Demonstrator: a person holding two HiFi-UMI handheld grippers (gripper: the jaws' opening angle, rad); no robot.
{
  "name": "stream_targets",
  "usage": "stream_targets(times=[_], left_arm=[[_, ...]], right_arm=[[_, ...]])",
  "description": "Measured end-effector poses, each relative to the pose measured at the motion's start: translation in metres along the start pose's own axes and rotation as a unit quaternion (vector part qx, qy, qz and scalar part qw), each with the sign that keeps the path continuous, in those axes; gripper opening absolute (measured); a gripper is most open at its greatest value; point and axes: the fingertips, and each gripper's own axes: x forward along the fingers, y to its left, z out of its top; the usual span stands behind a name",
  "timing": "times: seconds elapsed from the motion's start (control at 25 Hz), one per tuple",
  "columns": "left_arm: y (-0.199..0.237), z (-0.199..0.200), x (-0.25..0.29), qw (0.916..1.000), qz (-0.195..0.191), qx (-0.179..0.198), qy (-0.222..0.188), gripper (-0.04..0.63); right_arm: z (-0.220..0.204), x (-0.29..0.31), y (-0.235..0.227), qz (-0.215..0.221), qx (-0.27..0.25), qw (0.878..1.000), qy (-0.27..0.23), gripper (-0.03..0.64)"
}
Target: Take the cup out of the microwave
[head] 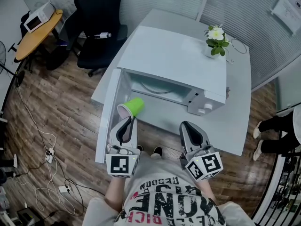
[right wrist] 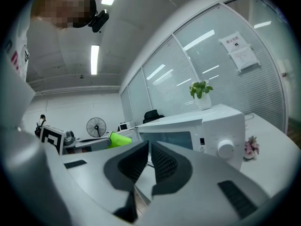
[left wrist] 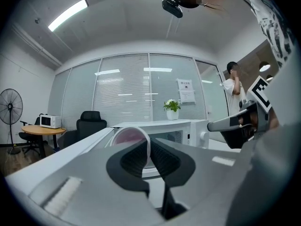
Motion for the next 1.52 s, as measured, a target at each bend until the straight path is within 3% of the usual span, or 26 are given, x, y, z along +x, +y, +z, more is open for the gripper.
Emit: stream_targets(times=[1.52], left_arm=[[0.001,-0.006,0.006,0.9997,-0.024,-0.002,0.005,0.032]], right_arm=[[-0.001,0.011,0.004,-0.011,0.003,1.0,0.006,0.028]])
